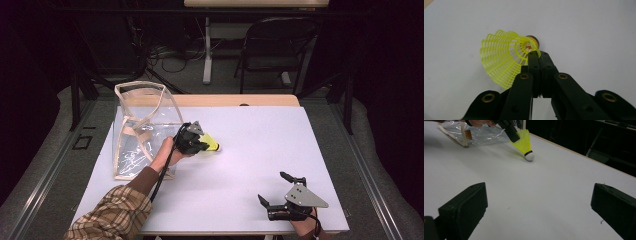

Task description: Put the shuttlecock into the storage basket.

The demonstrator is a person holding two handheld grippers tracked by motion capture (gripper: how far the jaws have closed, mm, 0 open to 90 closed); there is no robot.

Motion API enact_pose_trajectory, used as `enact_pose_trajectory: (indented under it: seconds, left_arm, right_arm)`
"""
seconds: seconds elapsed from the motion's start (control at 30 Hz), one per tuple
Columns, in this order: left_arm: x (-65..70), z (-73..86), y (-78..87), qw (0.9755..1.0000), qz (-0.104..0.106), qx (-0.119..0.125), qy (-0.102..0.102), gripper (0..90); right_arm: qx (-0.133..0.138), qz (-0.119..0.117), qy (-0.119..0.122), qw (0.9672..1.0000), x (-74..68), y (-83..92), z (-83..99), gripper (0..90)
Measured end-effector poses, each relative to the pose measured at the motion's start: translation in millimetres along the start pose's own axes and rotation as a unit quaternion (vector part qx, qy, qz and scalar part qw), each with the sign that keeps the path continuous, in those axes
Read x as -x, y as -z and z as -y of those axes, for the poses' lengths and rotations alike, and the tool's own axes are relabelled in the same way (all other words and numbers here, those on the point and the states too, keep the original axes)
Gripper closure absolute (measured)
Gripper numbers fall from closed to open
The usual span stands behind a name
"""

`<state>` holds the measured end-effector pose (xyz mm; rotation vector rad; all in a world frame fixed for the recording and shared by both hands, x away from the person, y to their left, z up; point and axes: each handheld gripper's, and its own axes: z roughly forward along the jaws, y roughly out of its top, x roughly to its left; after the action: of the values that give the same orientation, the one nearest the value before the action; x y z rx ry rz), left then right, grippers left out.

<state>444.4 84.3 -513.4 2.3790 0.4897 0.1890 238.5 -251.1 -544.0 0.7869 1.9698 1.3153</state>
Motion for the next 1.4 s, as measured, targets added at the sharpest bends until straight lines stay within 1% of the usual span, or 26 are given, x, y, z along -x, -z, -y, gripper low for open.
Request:
enact_pose_trajectory:
  seconds: [0.13, 0.2, 0.23, 0.37, 0.53, 0.6, 0.8, 1.13, 1.4]
  left_arm:
    - [1.7, -1.5, 0.1, 0.9999, 0.001, -0.003, -0.012, 89.9]
    - [2.0, -2.8, 1.4, 0.9999, 0.004, -0.002, -0.016, 90.0]
    - [2.7, -3.7, 2.3, 0.9998, 0.001, 0.000, -0.019, 90.0]
    - [4.9, -7.7, 6.6, 0.9994, 0.002, 0.002, -0.034, 89.9]
    - [8.0, -12.0, 10.7, 0.9988, 0.008, 0.005, -0.049, 90.0]
    - [8.4, -13.3, 11.9, 0.9985, 0.010, 0.002, -0.055, 90.0]
    - [9.3, -15.0, 14.0, 0.9981, 0.015, 0.003, -0.060, 90.0]
    - [10.7, -18.3, 18.3, 0.9978, 0.013, 0.002, -0.064, 90.0]
    - [11.6, -25.0, 25.4, 0.9977, 0.014, 0.011, -0.065, 90.0]
  right_arm:
    - [0.001, 0.001, 0.000, 1.0000, 0.6, 0.4, 0.1, 0.3]
    - [0.000, 0.001, -0.002, 1.0000, 0.7, 0.1, 0.1, 0.3]
    - [0.001, 0.001, -0.001, 1.0000, 0.6, 0.2, 0.1, 0.3]
    - [0.001, 0.001, 0.001, 1.0000, 0.4, 0.8, -0.3, 0.3]
    - [0.001, 0.001, 0.002, 1.0000, 0.0, 0.7, -0.5, 0.3]
    - [0.001, 0.001, 0.001, 1.0000, 0.2, 0.3, -0.2, 0.3]
    - [0.000, 0.002, 0.001, 1.0000, 0.6, 0.2, 0.0, 0.3]
    - [0.001, 0.002, 0.002, 1.0000, 0.5, 0.2, -0.1, 0.3]
    - [0.000, 0.002, 0.002, 1.0000, 0.3, -0.1, -0.2, 0.3]
